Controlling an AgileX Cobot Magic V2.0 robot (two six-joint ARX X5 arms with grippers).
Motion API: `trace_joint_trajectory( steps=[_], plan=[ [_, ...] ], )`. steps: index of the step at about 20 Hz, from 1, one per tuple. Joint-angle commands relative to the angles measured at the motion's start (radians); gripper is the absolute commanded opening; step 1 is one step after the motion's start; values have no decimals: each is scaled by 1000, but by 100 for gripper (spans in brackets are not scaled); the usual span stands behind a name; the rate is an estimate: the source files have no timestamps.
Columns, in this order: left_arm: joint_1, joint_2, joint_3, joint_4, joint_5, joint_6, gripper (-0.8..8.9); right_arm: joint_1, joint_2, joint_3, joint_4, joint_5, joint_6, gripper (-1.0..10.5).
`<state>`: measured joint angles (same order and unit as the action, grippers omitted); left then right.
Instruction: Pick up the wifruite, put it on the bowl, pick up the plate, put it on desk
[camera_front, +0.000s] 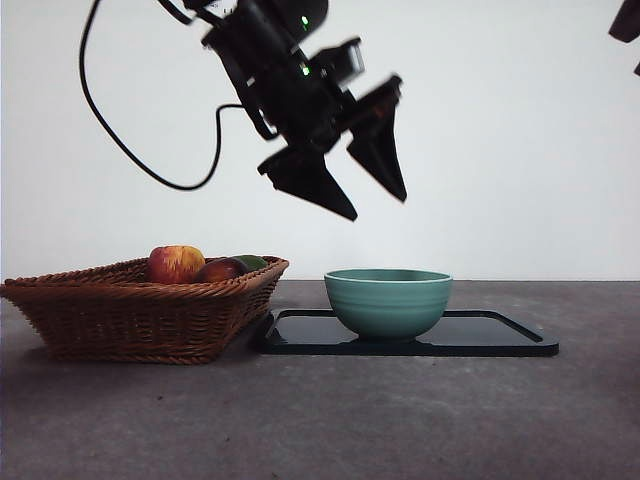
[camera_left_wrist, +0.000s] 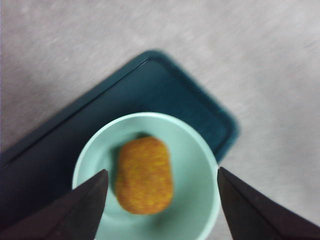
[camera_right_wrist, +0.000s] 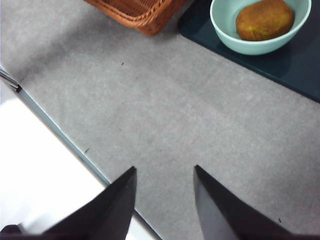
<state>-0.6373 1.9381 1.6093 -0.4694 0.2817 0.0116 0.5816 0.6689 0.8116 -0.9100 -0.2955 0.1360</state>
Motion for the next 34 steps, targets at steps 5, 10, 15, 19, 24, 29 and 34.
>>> trace_joint_trajectory(
  steps=[5, 10, 15, 19, 24, 29, 34],
  plan=[
    [-39, 97, 30, 66, -55, 56, 343, 6, -53, 9, -11, -1, 25, 181],
    [-57, 142, 30, 78, -92, 79, 343, 6, -92, 9, -12, 0, 48, 181],
    [-64, 167, 30, 100, -117, 86, 343, 6, -105, 9, -17, 0, 48, 181],
    [-66, 176, 30, 100, -129, 93, 343, 6, -105, 9, -19, 0, 48, 181],
    [-71, 187, 30, 97, -129, 105, 343, 6, -105, 9, -18, 0, 48, 181],
    [-91, 210, 30, 97, -136, 105, 343, 6, -105, 9, -19, 0, 48, 181],
    [-92, 210, 30, 96, -178, 105, 179, 6, -105, 9, -19, 0, 48, 181]
  ],
)
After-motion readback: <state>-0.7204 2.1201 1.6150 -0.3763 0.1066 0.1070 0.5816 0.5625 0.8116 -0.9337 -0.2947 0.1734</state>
